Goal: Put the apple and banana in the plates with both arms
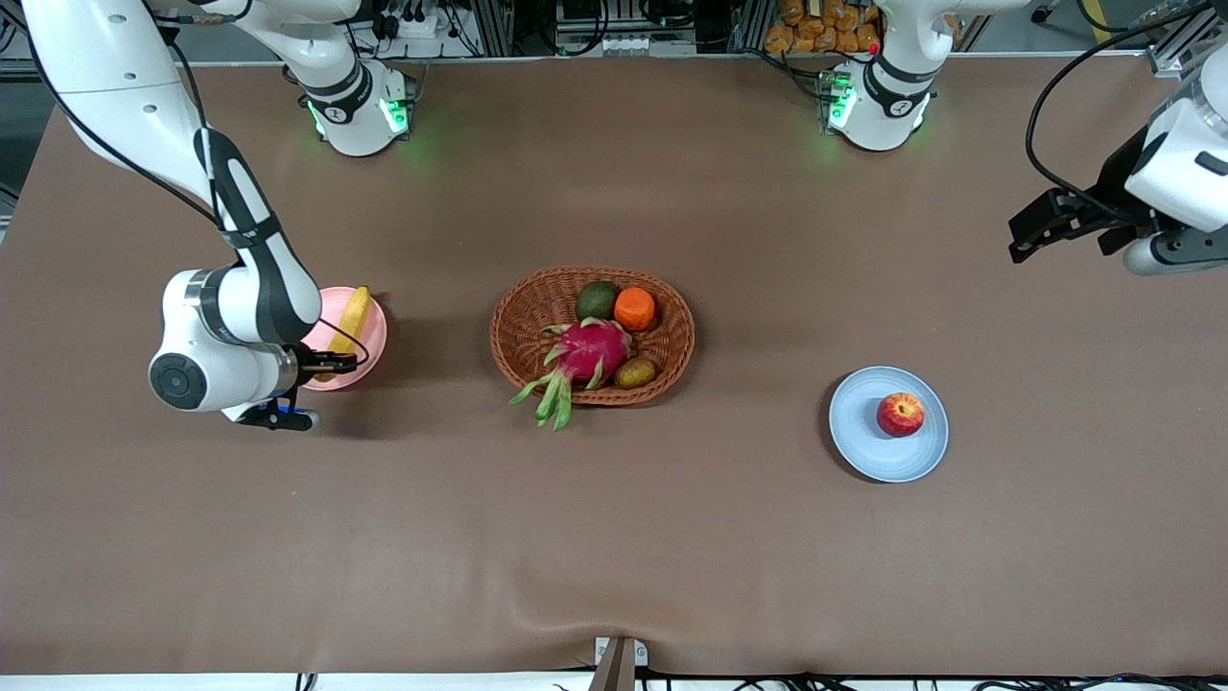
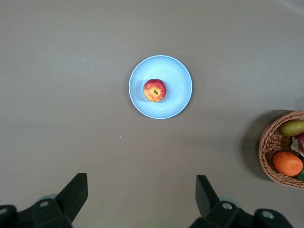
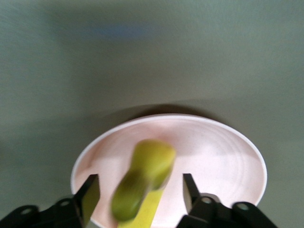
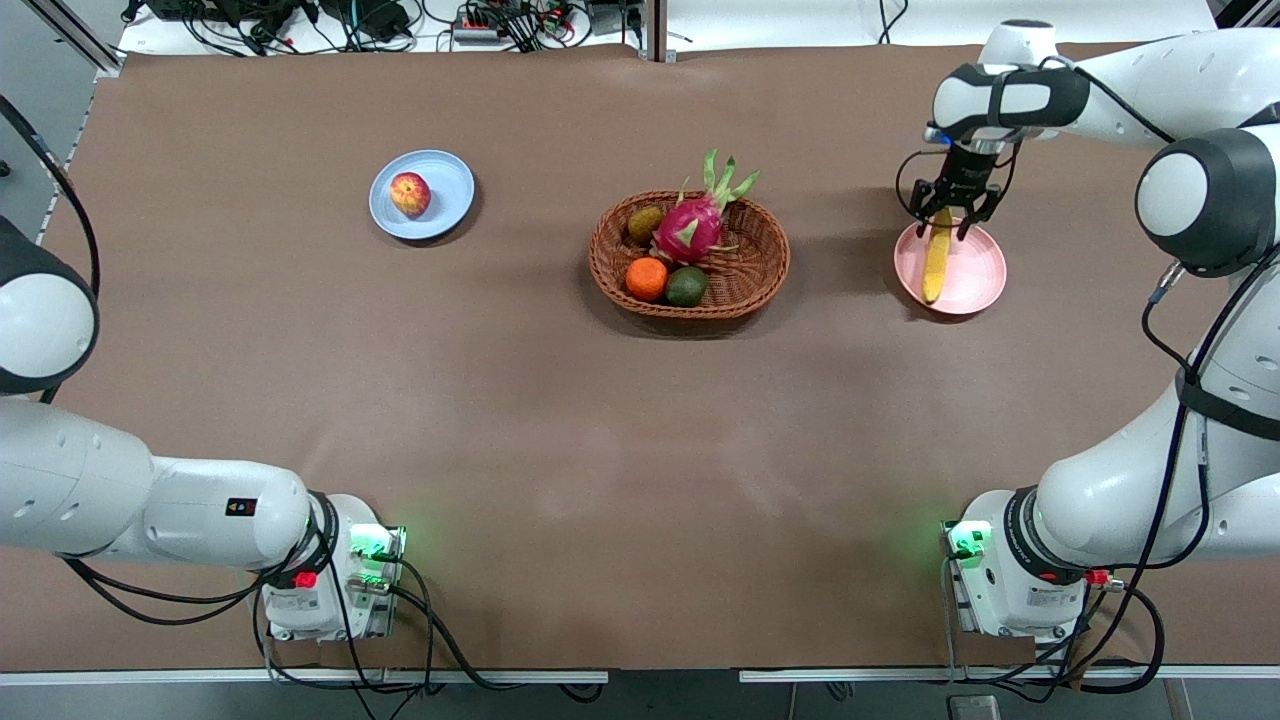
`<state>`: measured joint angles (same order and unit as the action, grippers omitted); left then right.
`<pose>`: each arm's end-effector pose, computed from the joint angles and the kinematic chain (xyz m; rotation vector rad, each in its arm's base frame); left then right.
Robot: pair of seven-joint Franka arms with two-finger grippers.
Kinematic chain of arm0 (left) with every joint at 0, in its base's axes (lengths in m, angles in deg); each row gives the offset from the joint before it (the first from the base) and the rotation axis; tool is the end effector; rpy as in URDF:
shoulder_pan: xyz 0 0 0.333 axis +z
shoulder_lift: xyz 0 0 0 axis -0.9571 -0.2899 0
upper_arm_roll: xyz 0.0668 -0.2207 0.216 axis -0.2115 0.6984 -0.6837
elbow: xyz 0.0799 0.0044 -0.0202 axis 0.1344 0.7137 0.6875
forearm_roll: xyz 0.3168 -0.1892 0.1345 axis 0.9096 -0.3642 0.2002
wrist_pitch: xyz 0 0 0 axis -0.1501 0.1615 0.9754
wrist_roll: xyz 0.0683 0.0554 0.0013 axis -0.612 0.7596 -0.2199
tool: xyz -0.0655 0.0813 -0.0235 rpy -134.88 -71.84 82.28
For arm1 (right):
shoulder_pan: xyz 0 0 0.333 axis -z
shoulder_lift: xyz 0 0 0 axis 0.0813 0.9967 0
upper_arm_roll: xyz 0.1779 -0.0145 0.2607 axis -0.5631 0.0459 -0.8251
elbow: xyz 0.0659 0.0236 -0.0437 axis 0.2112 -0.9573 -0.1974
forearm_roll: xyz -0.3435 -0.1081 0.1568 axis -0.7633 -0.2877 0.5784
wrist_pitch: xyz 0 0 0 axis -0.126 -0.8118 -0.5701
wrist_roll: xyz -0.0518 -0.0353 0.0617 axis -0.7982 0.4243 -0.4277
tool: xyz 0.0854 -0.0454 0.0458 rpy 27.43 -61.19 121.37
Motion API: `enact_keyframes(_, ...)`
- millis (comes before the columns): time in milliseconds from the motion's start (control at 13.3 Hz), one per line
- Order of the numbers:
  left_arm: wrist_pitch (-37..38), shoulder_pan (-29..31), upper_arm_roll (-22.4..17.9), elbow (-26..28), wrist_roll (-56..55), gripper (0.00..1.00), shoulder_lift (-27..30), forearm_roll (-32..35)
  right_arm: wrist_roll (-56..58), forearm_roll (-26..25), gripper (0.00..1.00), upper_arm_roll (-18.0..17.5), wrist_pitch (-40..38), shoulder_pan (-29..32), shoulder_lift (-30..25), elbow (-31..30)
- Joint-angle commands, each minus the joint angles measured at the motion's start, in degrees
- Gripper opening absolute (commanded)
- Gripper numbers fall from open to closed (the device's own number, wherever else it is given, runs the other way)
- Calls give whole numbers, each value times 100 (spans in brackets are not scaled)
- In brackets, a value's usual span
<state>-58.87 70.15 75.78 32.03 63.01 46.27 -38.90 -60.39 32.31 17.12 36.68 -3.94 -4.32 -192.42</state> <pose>0.5484 -0.0783 0.6451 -3.1222 -0.1279 -0.0223 0.5942 0.0282 0.2138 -3.0489 0.1520 0.6303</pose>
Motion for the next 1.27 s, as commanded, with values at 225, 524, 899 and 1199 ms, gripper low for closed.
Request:
enact_keyframes(225,71,-16,-20,34,88,100,95,-104,-49,65,100,-71,-2376,-362,-72,3211)
enact_keyframes(524,115,-7,-64,51,97,100,191,-139,-31,101,100,-89,-2772,-336,-500,4051)
enact_keyframes(899,256,-7,-64,121,88,100,279,-289,-119,22,100,-45,-3522,-240,-2161,3386)
enact_keyframes(1199,238,-7,-55,227,88,100,358,-289,-111,30,100,-36,-2724,-81,-3206,1929)
